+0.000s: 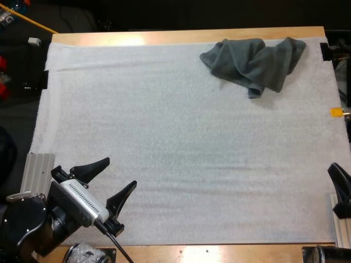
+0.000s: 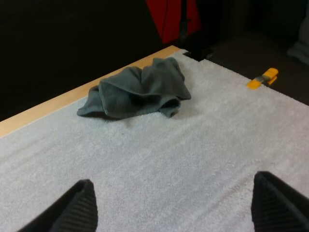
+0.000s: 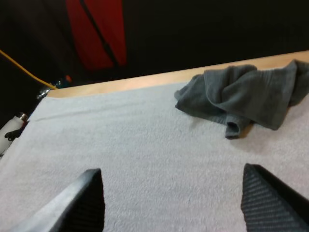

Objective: Pick towel from pile, fold and stack

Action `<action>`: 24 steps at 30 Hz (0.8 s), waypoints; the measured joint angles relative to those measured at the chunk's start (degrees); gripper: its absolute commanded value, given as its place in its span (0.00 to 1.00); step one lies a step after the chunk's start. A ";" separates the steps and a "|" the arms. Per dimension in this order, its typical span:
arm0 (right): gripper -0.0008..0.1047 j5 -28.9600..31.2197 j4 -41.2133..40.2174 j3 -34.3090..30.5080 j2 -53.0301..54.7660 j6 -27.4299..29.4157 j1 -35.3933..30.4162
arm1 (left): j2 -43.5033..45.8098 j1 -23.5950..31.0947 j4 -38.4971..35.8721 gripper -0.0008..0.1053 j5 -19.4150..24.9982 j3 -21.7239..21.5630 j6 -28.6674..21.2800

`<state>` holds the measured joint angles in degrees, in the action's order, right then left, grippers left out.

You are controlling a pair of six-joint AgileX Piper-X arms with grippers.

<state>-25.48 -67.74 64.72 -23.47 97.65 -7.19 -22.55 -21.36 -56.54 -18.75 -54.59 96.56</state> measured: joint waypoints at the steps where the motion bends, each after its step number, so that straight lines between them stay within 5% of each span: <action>1: 0.57 -0.19 0.42 0.00 -0.96 -0.08 0.00 | 0.00 0.00 0.00 0.61 0.00 -0.06 0.36; 15: 0.57 -2.56 18.64 0.00 -21.69 -10.49 5.60 | 0.00 0.00 0.00 0.61 0.00 -0.06 1.96; 24: 0.57 14.00 29.51 0.00 -39.41 -16.87 17.00 | 0.00 0.00 0.00 0.61 0.00 -0.06 1.97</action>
<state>-11.49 -38.23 64.72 -62.88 80.79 9.81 -22.55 -21.36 -56.54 -18.75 -54.66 98.53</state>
